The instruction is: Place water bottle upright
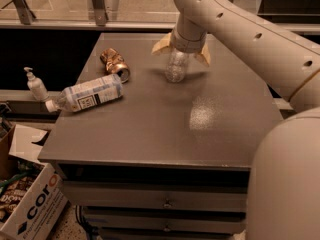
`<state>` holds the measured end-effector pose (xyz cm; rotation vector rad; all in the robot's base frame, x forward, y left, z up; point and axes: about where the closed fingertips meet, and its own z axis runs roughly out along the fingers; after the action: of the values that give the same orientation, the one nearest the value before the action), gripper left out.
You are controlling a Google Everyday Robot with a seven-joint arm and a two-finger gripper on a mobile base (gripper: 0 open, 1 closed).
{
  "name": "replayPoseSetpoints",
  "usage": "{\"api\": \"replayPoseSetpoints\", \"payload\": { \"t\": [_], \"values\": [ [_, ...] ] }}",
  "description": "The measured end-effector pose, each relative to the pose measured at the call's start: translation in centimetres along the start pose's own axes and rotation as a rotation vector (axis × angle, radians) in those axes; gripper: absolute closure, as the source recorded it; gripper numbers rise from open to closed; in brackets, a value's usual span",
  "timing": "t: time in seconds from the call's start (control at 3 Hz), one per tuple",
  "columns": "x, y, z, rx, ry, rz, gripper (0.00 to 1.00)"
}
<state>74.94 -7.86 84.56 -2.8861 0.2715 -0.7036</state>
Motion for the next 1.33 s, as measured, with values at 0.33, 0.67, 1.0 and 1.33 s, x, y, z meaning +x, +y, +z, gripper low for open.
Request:
{"api": "replayPoseSetpoints", "payload": {
  "t": [0.33, 0.67, 1.0, 1.33],
  "values": [
    [1.3, 0.0, 1.2, -0.019, -0.026, -0.028, 0.0],
    [1.9, 0.1, 1.9, -0.031, -0.066, -0.056, 0.0],
    [2.0, 0.6, 1.8, -0.036, -0.099, -0.081, 0.18],
    [2.1, 1.3, 1.6, -0.036, -0.113, -0.091, 0.41]
  ]
}}
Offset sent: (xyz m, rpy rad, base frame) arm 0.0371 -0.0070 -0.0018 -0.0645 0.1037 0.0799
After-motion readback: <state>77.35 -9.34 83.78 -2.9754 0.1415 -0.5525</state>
